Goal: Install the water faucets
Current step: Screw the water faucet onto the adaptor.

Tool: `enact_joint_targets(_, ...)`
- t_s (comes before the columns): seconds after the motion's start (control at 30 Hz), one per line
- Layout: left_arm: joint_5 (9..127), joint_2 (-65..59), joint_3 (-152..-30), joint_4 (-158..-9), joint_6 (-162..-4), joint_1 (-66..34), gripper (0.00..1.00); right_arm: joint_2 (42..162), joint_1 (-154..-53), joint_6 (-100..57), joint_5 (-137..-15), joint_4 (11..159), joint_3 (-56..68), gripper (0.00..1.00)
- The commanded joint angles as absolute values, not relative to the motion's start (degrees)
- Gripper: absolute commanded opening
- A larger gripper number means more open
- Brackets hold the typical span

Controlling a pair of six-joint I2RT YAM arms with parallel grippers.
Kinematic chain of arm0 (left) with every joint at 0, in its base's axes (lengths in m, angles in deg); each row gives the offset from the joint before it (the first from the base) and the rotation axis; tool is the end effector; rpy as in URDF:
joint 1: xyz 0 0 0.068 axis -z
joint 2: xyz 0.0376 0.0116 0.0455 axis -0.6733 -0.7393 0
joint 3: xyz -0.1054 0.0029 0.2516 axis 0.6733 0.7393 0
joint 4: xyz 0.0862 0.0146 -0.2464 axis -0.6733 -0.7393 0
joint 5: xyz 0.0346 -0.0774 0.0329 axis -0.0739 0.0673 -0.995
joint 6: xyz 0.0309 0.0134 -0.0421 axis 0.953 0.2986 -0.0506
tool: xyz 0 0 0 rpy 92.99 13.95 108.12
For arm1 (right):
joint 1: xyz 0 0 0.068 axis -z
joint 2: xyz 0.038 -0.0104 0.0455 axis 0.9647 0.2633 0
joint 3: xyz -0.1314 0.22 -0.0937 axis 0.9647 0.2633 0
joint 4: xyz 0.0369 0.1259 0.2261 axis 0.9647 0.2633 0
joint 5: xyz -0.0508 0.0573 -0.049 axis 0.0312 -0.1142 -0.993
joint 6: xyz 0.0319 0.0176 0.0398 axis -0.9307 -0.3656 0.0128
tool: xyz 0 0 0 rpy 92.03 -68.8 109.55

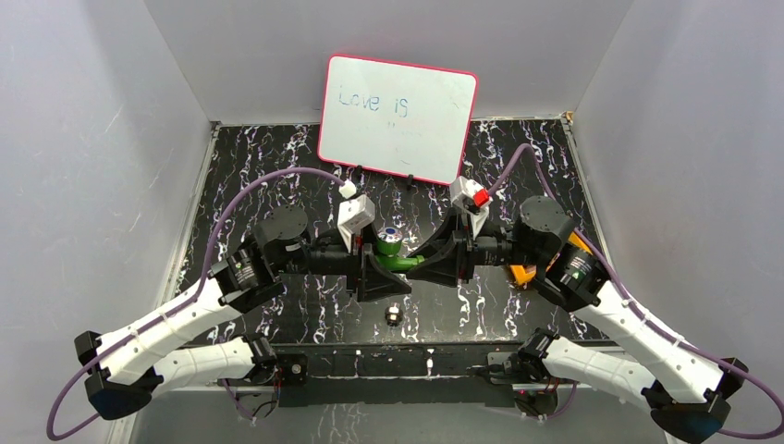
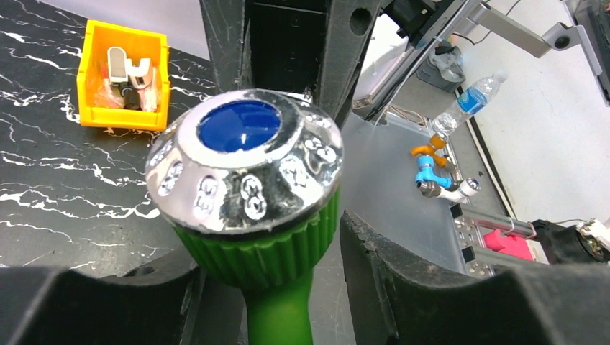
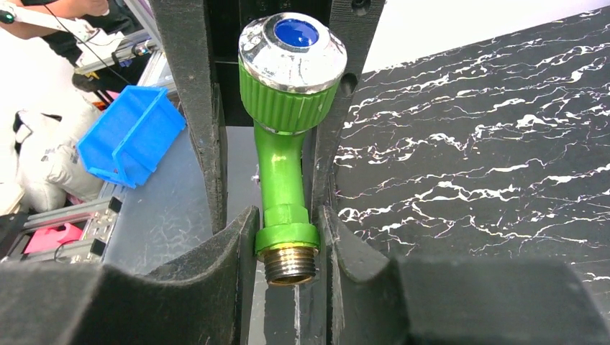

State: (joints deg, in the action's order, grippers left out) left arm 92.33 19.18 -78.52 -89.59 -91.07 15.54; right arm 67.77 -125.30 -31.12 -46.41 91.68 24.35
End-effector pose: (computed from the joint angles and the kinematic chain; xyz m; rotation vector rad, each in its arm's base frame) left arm 0.0916 -0.1819 0.4156 1.0243 1.4120 -1.4735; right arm 0.0927 0.1466 0.4152 -1.0193 1.3749 1.3949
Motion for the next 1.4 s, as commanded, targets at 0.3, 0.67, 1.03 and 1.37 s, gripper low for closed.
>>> enact_joint_targets(0.3,95.59,18.95,-80.03,-89.41,-90.23,15.77,0.47,70.12,-125.50,-20.82,-45.20,103.06,17.24,0.00)
enact_joint_targets(0.67,95.31,19.70,-81.61,-93.97,-88.60,15.77,0.45,69.73,-125.45,-18.29,-45.91,107.42,13.18,0.00)
enact_joint_targets(1.03,96.39,18.20,-81.60,-90.29,-89.11,15.78,0.48,72.01,-125.53,-17.81,-43.42,109.24,11.93,0.00)
enact_joint_targets(1.37,99.02,15.32,-80.98,-87.29,-89.93,15.77,0.18,73.97,-125.49,-19.02,-41.05,107.32,11.63,0.00)
